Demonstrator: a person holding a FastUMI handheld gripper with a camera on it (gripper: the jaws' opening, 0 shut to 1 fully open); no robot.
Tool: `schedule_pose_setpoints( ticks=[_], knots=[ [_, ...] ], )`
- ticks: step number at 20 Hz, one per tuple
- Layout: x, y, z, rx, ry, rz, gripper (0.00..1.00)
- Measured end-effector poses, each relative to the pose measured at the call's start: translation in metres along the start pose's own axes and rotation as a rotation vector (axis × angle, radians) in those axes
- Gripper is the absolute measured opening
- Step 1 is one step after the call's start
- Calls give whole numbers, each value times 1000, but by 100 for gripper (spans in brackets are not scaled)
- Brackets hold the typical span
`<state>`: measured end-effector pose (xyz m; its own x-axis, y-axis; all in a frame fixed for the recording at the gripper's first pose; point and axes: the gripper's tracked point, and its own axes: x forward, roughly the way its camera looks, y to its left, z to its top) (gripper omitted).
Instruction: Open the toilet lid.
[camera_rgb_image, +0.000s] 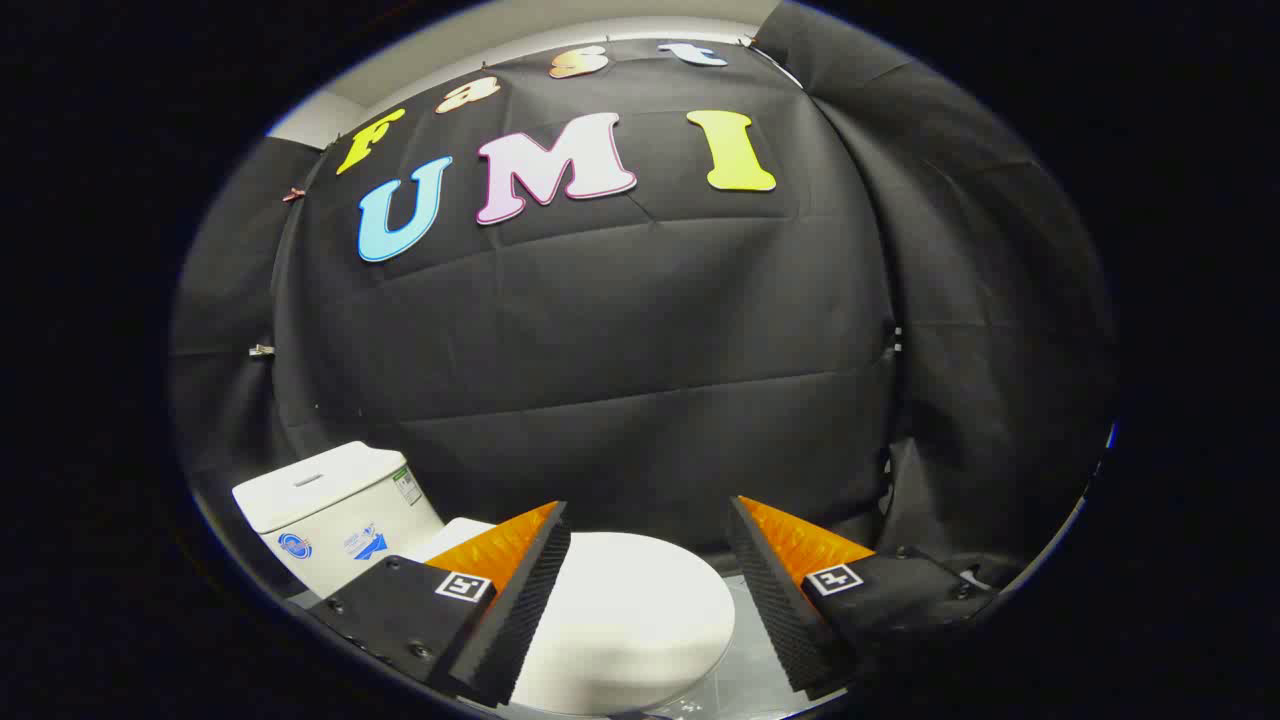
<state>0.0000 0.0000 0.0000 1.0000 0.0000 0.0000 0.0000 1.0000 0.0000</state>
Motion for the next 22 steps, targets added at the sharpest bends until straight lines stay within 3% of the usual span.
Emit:
schedule_pose_setpoints(
  ticks=[22],
  knots=[
    [3,0,-3,15,7,6,98]
  ],
)
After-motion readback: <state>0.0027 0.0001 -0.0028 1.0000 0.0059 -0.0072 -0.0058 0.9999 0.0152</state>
